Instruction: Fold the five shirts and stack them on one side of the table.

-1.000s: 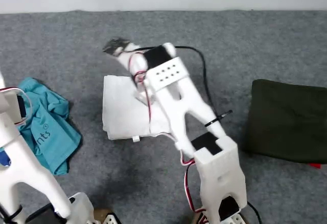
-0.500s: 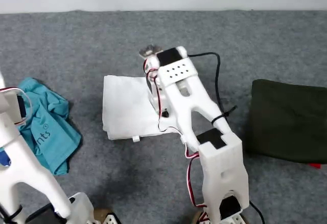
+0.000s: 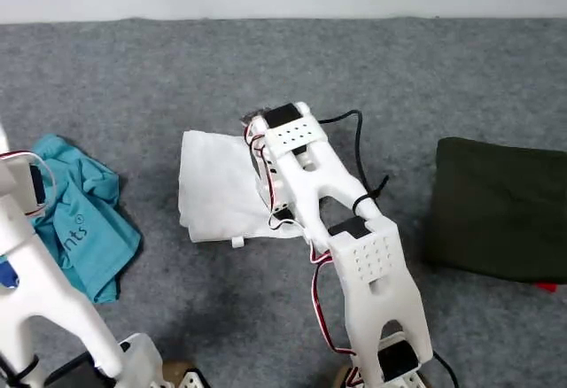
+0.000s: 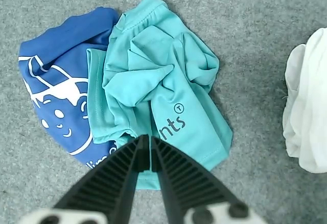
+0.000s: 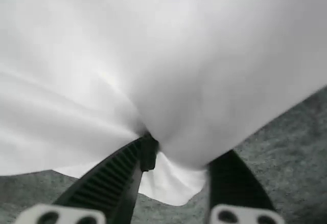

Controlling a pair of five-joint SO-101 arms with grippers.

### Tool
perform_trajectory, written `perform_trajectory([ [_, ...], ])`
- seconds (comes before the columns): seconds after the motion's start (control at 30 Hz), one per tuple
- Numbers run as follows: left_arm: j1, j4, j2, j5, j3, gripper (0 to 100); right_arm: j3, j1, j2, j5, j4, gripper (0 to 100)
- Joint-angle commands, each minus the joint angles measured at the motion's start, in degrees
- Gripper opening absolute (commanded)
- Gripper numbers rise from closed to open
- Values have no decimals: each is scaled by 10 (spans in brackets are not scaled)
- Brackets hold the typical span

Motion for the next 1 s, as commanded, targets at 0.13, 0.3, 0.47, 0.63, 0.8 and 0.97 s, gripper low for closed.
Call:
perform_trajectory([
  [0.13, 4, 10, -20, 5, 0, 17, 9, -7, -25, 40, 13, 11],
  [0.3, 4, 10, -20, 5, 0, 17, 10, 44, -73, 131, 63, 10],
  [0.47, 4, 10, -20, 5, 0, 17, 0, 159, -93, 351, 52, 10],
  [0.63, 4, 10, -18, 5, 0, 17, -54, 222, -72, 625, 1, 10],
  [0.8, 4, 6, -16, 5, 1, 17, -105, 217, -48, 794, -102, 9],
  [0.97, 5, -14, -16, 2, 36, 17, -105, 183, -25, 890, -208, 9],
])
